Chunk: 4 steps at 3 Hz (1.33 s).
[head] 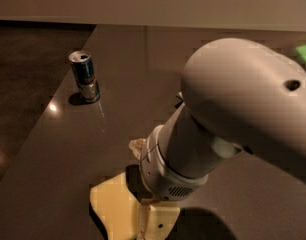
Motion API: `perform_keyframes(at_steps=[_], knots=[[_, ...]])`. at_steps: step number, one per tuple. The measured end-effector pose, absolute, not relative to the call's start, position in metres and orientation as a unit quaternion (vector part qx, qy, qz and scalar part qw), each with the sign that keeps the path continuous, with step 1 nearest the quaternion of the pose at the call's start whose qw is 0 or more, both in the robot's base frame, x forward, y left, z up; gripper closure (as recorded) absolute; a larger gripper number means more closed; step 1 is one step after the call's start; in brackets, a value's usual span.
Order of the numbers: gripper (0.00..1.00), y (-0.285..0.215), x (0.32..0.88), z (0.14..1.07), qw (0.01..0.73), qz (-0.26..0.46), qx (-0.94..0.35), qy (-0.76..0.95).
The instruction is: Move sponge near green jalapeno chip bag
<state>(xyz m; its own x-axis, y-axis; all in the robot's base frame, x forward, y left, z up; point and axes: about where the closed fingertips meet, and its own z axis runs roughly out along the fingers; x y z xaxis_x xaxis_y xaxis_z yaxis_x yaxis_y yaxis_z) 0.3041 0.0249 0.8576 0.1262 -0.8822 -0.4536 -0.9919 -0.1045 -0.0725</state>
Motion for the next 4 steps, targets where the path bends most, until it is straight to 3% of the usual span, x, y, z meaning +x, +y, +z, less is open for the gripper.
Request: perform_keyframes(at_steps=[1,2,4], knots=[[0.0,0.033,0.305,0.843,0.179,0.143,-0.733,0.641],[0.18,0.037,0.306,0.836,0.173,0.145,-0.737,0.637],[0.64,0.027,0.32,0.845,0.177,0.151,-0.728,0.644]])
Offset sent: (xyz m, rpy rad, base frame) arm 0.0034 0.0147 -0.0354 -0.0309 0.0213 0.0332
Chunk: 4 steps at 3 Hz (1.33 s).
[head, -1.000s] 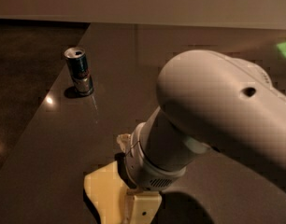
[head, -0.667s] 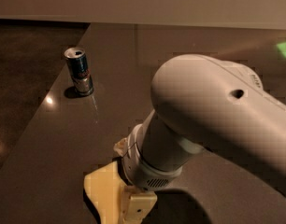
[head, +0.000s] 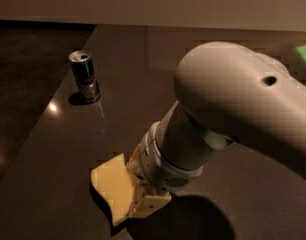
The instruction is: Move sponge near green jalapeno chip bag
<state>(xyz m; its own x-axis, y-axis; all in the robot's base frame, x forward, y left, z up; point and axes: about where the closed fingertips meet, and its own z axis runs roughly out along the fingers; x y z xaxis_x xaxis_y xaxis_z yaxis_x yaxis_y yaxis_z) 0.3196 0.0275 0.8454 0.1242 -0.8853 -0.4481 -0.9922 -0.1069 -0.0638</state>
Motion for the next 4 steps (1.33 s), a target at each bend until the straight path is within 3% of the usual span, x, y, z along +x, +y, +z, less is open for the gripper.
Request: perform_keyframes(at_steps=[1,2,3,4], knots=[[0.88,0.004,0.345,0.867,0.189,0.142,-0.706,0.668],[1.0,-0.031,0.383,0.885,0.199,0.123,-0.68,0.695],[1.0,-0.087,0.433,0.89,0.194,0.093,-0.641,0.737],[0.82,-0.126,0.457,0.89,0.193,0.075,-0.612,0.763]])
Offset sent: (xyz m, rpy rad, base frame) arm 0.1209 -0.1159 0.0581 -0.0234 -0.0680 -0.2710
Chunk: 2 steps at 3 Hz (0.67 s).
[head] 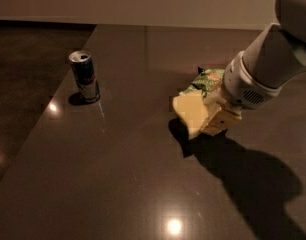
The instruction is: Move sponge near green jalapeno chip bag
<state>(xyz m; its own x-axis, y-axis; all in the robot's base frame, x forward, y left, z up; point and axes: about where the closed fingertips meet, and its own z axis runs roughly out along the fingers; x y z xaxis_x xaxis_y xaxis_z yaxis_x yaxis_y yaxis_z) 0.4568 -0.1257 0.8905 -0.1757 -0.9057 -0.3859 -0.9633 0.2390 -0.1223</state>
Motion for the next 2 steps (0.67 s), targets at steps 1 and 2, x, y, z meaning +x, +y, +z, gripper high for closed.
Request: perform_keyframes(at_steps=[1,2], knots=[[0.62,-0.152,0.468,0.884,0.185,0.066,-0.593,0.781],[0.39,-0.17,0.473,0.875,0.175,0.06,-0.581,0.793]])
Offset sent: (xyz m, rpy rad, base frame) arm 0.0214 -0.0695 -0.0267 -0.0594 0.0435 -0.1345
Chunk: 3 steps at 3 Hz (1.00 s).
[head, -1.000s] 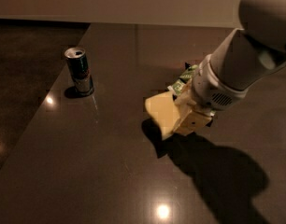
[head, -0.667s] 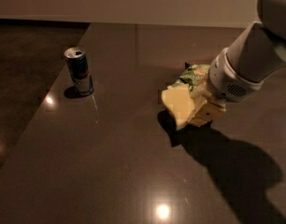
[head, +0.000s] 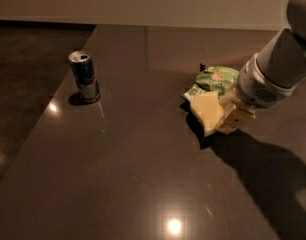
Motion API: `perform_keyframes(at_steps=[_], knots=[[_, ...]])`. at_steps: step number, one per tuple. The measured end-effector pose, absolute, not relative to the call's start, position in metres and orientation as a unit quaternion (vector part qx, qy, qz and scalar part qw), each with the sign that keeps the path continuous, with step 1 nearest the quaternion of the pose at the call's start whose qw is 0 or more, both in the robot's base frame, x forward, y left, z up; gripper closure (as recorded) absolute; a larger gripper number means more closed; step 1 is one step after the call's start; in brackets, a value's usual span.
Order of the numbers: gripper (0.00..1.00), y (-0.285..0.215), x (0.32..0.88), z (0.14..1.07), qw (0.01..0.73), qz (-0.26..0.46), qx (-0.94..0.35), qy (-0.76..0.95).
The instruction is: Move sponge near green jalapeno chip bag
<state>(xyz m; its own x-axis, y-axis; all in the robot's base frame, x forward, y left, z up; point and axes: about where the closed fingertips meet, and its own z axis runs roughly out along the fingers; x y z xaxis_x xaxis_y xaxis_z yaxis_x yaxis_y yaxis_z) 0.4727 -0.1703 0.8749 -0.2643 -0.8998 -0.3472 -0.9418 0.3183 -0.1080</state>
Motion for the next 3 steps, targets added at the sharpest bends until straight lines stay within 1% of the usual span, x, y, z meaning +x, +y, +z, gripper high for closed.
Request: perform_keyframes(at_steps=[1,2,3], knots=[[0.15,-0.1797,0.4695,0.8653,0.167,0.062,-0.573,0.8],[0.0,-0.1784,0.4694,0.8655,0.167,0.062,-0.574,0.799],[0.0,-0.1783,0.4694,0.8655,0.167,0.062,-0.574,0.799]])
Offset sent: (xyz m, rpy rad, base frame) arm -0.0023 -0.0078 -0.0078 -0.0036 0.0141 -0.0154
